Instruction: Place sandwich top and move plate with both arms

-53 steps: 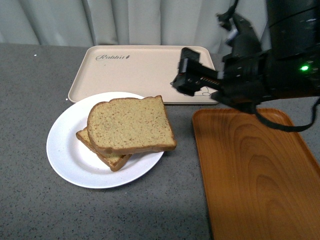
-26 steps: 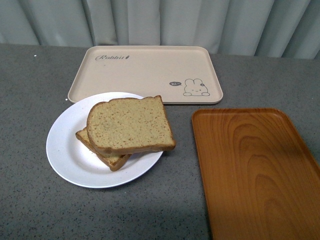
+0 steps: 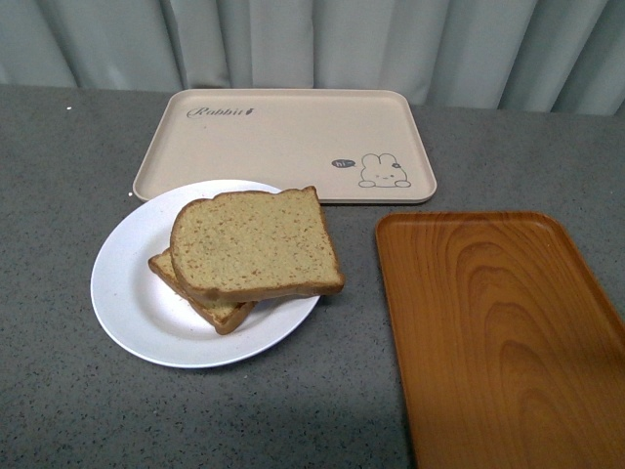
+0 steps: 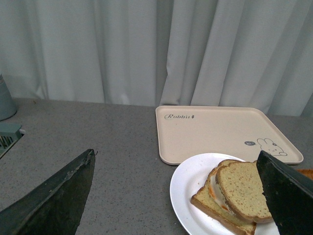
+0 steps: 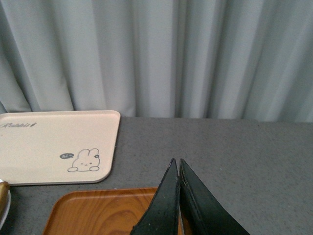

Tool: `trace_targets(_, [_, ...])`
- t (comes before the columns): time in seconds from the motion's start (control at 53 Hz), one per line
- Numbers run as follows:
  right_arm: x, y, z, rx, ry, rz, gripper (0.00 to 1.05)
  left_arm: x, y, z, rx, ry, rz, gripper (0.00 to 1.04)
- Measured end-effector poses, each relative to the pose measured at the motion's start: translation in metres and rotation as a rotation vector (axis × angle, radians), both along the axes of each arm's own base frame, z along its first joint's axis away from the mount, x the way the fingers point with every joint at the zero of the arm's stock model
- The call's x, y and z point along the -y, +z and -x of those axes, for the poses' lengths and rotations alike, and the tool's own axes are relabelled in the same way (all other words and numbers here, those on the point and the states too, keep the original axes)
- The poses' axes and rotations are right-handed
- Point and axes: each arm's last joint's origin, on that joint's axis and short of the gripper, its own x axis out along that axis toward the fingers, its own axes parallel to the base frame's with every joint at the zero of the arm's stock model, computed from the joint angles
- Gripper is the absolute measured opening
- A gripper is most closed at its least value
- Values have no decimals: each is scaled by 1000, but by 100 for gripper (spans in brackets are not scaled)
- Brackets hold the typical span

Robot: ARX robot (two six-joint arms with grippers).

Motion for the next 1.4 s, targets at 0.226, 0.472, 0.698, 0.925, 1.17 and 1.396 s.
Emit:
trace_targets(0.226, [5, 12, 20, 15, -26, -1, 1, 0, 0, 0, 0, 0, 0, 98])
trace_targets(0.472, [5, 12, 38, 14, -22, -1, 1, 0, 0, 0, 0, 0, 0, 98])
trace_targets(0.698, [5, 15, 48, 24, -22, -1, 1, 0, 0, 0, 0, 0, 0, 98])
trace_targets(0.925, [5, 17, 57, 33, -22, -1, 1, 0, 0, 0, 0, 0, 0, 98])
trace_targets(1.17, [5, 18, 66, 36, -21, -1, 1, 0, 0, 0, 0, 0, 0, 98])
trace_targets(1.396, [5, 18, 71, 37, -21, -1, 1, 0, 0, 0, 0, 0, 0, 98])
